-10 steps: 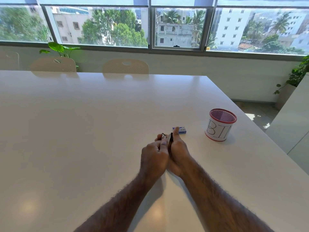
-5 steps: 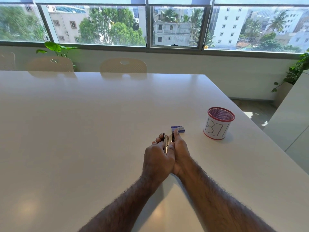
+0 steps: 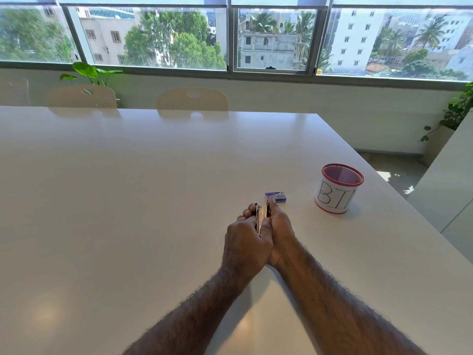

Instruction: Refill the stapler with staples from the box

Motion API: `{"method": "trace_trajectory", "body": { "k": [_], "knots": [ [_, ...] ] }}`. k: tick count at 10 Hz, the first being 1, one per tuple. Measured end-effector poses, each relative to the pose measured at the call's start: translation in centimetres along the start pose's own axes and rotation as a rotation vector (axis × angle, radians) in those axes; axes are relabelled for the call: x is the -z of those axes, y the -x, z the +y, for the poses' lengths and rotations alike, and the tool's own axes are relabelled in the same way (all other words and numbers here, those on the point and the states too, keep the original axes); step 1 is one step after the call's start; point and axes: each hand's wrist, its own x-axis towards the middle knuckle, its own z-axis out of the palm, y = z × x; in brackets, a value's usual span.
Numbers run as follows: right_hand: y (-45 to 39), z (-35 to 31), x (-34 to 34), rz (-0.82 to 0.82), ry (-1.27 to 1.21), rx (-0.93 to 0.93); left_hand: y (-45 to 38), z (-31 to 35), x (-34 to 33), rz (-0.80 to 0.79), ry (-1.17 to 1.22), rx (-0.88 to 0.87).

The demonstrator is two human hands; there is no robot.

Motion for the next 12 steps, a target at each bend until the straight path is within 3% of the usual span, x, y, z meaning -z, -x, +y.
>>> {"method": "trace_trajectory", "body": {
  "k": [2,4,5,7,9,11,12],
  "knots": [
    [-0.2,-0.1,0.1,0.058,0.260,0.060,-0.3,-0.4,0.4,-0.001,0.008,0.049],
    [-1.1,0.5,0.7,0.423,0.979,0.325,-1.0,-1.3,1.5,-0.095,-0.165,0.179],
    [-1.1,0.5,1.0,0.449,1.227,0.418,-1.2,-1.4,1.9,-0.167,-0.215,0.205],
    [-0.7,0.0,1.6,0.519,1.534,0.539,-1.1,-1.6,2.2,-0.153,-0.190,0.216],
    [-0.6,0.0,1.9,0.516,1.578,0.627,-1.3,-1.9,2.4,-0.153,-0.207,0.173],
    [-1.3,-0.4,2.3,0.561,1.614,0.873,-2.5,-2.6,3.3,-0.165,-0.182,0.256],
    [-1.4,-1.1,2.1,0.568,1.593,0.843,-2.9,-2.8,3.3,-0.159,-0.208,0.304]
  ]
}}
